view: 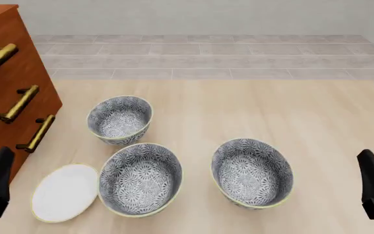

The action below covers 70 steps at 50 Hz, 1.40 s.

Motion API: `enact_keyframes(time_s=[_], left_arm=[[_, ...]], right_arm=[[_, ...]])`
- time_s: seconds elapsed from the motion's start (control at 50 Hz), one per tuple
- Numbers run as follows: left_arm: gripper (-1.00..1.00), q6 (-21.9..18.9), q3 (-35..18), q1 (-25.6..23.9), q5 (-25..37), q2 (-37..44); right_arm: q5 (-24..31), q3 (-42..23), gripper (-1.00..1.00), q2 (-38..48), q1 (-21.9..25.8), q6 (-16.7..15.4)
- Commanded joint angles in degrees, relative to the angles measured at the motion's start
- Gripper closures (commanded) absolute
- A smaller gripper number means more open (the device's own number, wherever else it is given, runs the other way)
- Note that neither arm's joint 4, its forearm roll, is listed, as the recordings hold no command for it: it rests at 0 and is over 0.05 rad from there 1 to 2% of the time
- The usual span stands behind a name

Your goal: Stack the bowl at the front on the bowl in the middle.

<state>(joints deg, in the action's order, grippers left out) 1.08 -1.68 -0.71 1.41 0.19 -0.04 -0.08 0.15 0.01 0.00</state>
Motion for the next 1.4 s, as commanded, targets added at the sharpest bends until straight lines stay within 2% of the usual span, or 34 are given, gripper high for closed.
enact_keyframes(time_s=[0.02, 0.26, 0.3, 0.36, 0.48, 0.5, 0.52, 0.54, 0.58, 0.62, 0.66, 0.78, 0.8, 0.82, 0.94, 1.04, 1.22, 1.4], left_arm=[[-1.00, -1.3, 1.3, 0.7, -1.8, 0.7], [-1.00, -2.4, 1.5, -0.1, -1.3, 0.6], [-1.00, -0.8, 1.3, -0.2, -1.7, 1.4], [-1.00, -0.7, 1.2, -0.5, -1.3, 1.1], [-1.00, -1.4, -1.6, -0.3, 1.5, 0.8], [-1.00, 0.2, -2.0, -1.1, 1.6, 2.5], [-1.00, 0.1, -2.5, -1.1, 2.0, 2.5], [-1.00, 1.4, -4.7, -1.6, 3.0, 4.2], [-1.00, 1.5, -7.2, -1.9, 4.3, 5.2], [-1.00, 2.6, -4.9, -3.3, 2.6, 5.0], [-1.00, 3.8, -7.1, -4.4, 1.5, 10.0], [-1.00, 3.5, -10.1, -5.5, 0.4, 14.4], [-1.00, 3.2, -14.6, -5.7, 2.8, 16.9], [-1.00, 3.1, -16.0, -5.9, 3.7, 17.9], [-1.00, 5.5, -19.3, -7.1, 5.7, 21.5], [-1.00, 6.3, -23.6, -8.6, 9.8, 25.0], [-1.00, 5.2, -29.7, -9.7, 15.7, 29.2], [-1.00, 5.7, -34.6, -10.3, 16.0, 37.1]], right_arm=[[-0.2, -0.1, -1.00, 0.3, 0.0, 0.0], [-0.4, -0.1, -1.00, 0.6, 0.0, 0.0], [-0.4, -0.1, -1.00, 0.6, 0.0, 0.0], [-0.4, -0.2, -1.00, 0.6, 0.0, 0.0], [-0.5, -0.2, -1.00, 0.7, 0.0, 0.0], [-0.5, -0.2, -1.00, 0.7, 0.0, -0.1], [-0.4, -0.2, -1.00, 0.6, 0.0, -0.1], [-0.3, -0.2, -1.00, 0.2, 0.2, -1.6], [-0.3, -0.2, -1.00, 0.5, 0.0, -0.1], [-0.2, -0.2, -1.00, 0.4, 0.0, -0.5], [-0.4, -0.2, -1.00, 0.7, 0.2, -0.1], [-1.0, -0.1, -1.00, 1.1, 0.5, -0.1], [-0.9, -0.1, -1.00, 1.1, 0.5, -0.1], [-0.9, -0.1, -1.00, 1.1, 0.5, -0.1], [-0.6, -0.1, -1.00, 0.8, 0.5, -0.1], [-1.3, 0.0, -1.00, 1.4, 0.5, -0.1], [-2.5, 0.1, -1.00, 2.5, 0.5, -0.1], [-2.6, 0.1, -1.00, 2.7, 0.5, -0.1]])
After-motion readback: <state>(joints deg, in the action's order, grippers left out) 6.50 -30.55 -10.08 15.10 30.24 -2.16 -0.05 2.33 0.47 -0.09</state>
